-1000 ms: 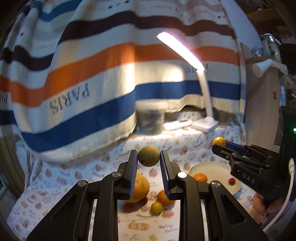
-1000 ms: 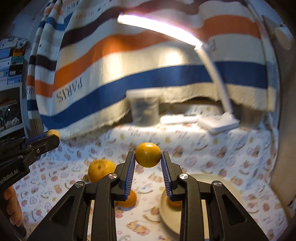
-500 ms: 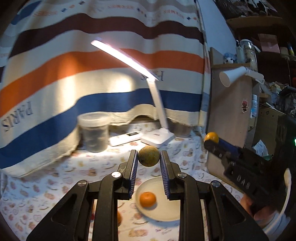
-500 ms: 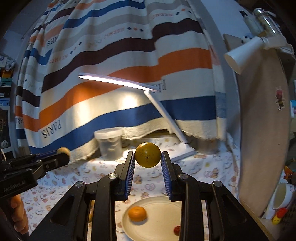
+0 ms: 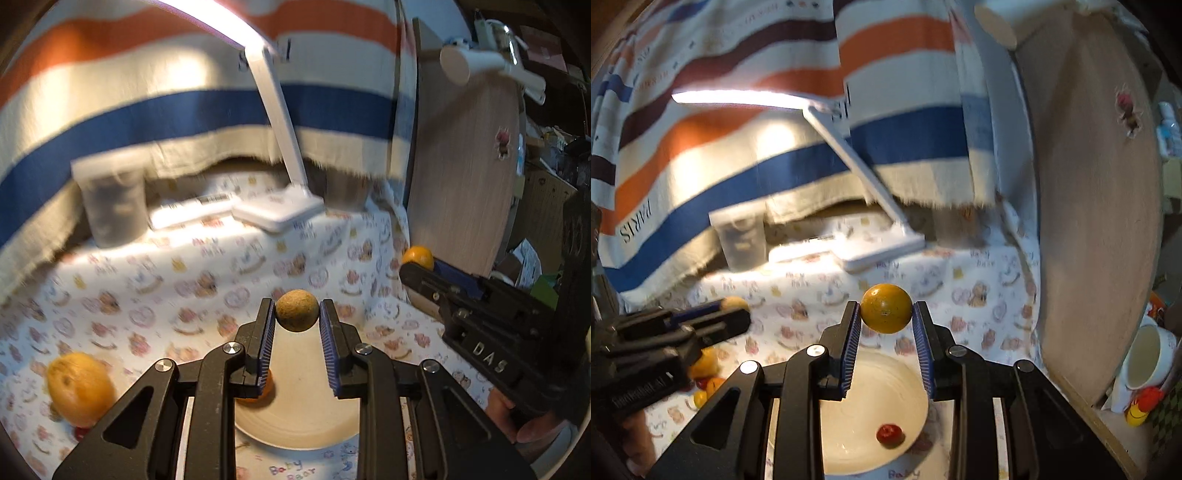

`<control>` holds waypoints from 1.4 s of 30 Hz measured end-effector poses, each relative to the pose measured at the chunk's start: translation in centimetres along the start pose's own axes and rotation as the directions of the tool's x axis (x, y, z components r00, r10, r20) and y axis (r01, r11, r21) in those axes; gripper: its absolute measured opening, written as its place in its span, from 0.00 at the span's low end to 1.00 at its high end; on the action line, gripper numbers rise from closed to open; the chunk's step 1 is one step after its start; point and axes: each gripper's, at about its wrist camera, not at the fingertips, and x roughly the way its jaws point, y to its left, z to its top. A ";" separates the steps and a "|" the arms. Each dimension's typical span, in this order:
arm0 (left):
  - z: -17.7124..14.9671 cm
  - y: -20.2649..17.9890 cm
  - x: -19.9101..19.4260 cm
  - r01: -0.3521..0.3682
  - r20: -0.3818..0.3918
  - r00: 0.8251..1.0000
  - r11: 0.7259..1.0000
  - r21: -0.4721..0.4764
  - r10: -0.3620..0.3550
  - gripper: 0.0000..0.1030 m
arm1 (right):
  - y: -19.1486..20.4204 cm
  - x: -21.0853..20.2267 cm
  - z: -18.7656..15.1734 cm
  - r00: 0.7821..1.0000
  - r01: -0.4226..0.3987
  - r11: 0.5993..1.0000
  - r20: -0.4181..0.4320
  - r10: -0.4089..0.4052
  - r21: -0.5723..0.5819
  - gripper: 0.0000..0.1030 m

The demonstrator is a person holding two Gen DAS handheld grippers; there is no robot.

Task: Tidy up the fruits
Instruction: 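Carry both held fruits up and over to the plate, then lower the brownish-green fruit onto the plate and open the left tool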

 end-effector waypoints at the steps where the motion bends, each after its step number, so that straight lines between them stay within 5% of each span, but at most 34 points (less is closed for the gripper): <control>1: -0.4 -0.1 0.7 0.003 -0.021 1.000 1.000 -0.003 -0.003 0.23 | -0.1 0.2 -0.1 1.000 0.006 1.000 -0.011 -0.006 0.005 0.29; 12: -3.8 -1.1 4.6 0.011 -0.197 0.980 0.999 0.045 -0.002 0.23 | -0.1 1.9 -1.1 0.991 -0.026 0.999 -0.128 0.029 0.025 0.29; 19: -4.9 -0.6 6.5 -0.016 -0.312 0.950 0.999 0.030 0.025 0.23 | 0.2 3.3 -2.0 0.977 -0.027 1.000 -0.210 0.029 0.011 0.29; 27: -5.8 -0.2 7.8 -0.010 -0.406 0.914 1.000 0.015 0.015 0.23 | 0.4 5.6 -3.5 0.928 -0.059 0.998 -0.367 0.064 0.025 0.29; 34: -6.4 -0.3 8.8 -0.018 -0.459 0.888 0.999 0.028 0.029 0.23 | -0.1 7.5 -5.1 0.855 -0.079 0.993 -0.507 0.113 0.089 0.29; 42: -6.4 0.1 9.0 -0.032 -0.457 0.889 0.999 0.029 0.042 0.23 | -0.5 7.9 -5.3 0.860 0.000 0.999 -0.510 0.021 0.040 0.29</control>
